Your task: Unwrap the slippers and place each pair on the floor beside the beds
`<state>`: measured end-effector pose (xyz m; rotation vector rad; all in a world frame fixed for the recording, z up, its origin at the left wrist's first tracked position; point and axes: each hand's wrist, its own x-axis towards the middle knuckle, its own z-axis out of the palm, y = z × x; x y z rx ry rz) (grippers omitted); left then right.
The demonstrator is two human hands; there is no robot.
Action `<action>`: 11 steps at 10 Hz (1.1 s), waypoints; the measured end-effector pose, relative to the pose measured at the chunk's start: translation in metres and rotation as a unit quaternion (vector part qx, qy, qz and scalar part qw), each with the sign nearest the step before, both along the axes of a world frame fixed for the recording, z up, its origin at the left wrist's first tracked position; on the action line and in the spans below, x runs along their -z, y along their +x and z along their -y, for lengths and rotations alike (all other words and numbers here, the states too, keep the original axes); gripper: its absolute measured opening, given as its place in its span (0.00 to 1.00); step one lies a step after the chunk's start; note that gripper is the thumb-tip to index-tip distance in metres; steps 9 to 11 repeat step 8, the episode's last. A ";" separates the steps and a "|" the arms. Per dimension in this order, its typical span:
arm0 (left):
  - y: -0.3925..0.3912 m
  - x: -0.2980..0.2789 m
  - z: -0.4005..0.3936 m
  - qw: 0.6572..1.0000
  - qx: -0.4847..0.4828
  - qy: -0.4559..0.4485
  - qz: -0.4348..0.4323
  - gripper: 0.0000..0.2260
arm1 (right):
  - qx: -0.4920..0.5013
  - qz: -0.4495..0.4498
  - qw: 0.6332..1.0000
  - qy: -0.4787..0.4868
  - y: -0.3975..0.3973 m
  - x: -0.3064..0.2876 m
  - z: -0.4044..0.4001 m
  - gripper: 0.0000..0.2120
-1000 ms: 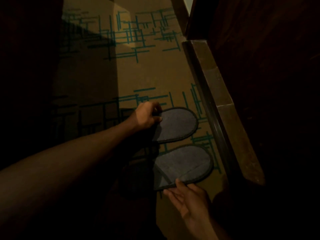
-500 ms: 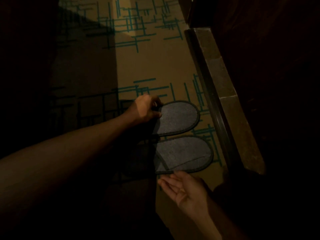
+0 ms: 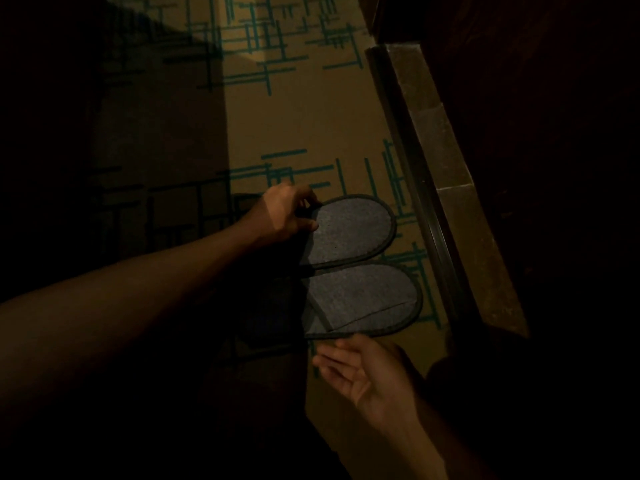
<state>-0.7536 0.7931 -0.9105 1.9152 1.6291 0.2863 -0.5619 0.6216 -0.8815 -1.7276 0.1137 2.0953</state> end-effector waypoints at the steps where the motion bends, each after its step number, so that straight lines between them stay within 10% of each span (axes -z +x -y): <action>1: 0.000 0.000 0.000 1.000 0.003 0.002 -0.004 0.19 | -0.028 0.015 0.999 0.006 0.001 -0.001 0.000 0.09; 11: -0.022 -0.092 0.074 0.981 -0.186 -0.054 0.021 0.12 | -0.093 0.071 0.993 0.022 0.037 -0.086 0.016 0.06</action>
